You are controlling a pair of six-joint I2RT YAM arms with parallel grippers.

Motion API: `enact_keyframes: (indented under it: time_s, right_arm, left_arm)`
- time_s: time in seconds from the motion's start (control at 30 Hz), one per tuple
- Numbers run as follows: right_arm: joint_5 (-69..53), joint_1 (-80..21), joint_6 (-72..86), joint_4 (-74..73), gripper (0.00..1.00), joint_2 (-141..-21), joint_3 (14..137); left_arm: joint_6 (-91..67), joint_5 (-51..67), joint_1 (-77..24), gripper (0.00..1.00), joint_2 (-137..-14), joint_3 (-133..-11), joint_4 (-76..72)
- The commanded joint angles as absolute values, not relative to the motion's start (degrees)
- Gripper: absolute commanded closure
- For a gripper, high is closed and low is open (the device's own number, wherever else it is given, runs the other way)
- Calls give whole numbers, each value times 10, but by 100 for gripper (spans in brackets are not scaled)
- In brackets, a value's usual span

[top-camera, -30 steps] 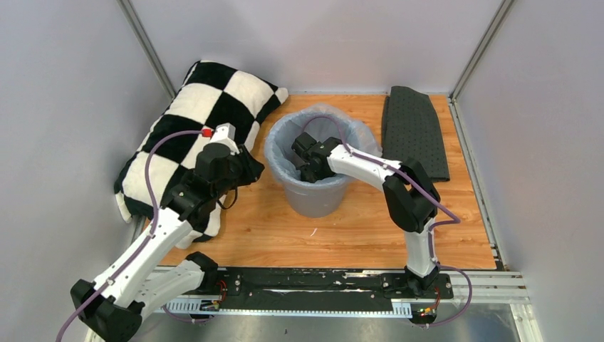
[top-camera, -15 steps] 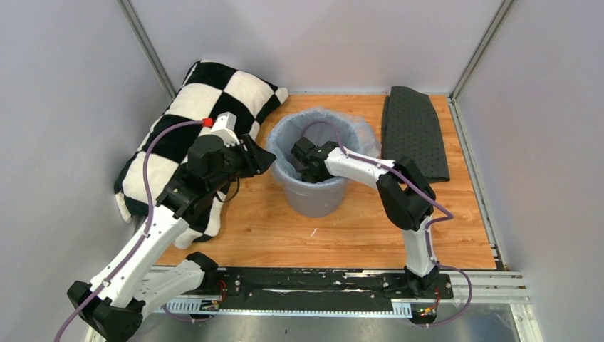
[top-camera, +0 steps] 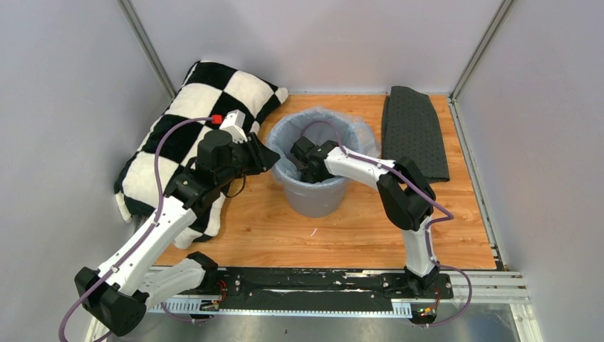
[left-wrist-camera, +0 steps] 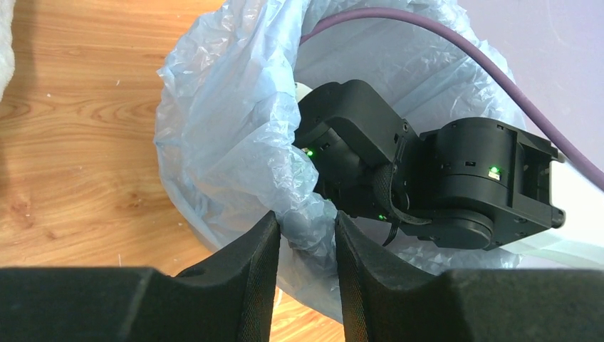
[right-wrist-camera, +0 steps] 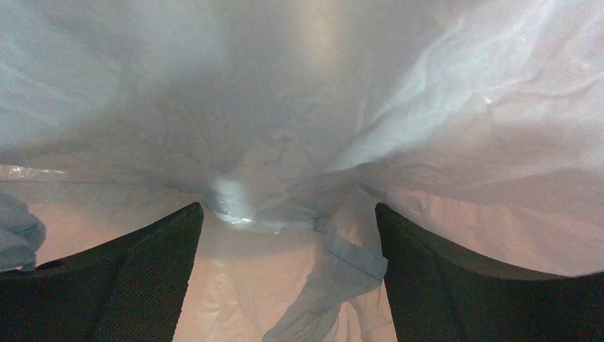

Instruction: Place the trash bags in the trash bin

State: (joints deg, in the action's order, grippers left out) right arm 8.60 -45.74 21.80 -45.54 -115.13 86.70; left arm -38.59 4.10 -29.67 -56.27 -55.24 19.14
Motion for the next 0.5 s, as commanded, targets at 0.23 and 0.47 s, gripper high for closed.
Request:
enact_keyframes:
  time_s: [0.23, 0.47]
  right_arm:
    - [104, -473, 233, -512, 10, -1103, 911]
    - [107, -482, 232, -524, 10, -1096, 922]
  left_arm:
    - [-374, 37, -297, 67, -576, -564, 211]
    - [-375, 33, -300, 67, -581, -564, 212]
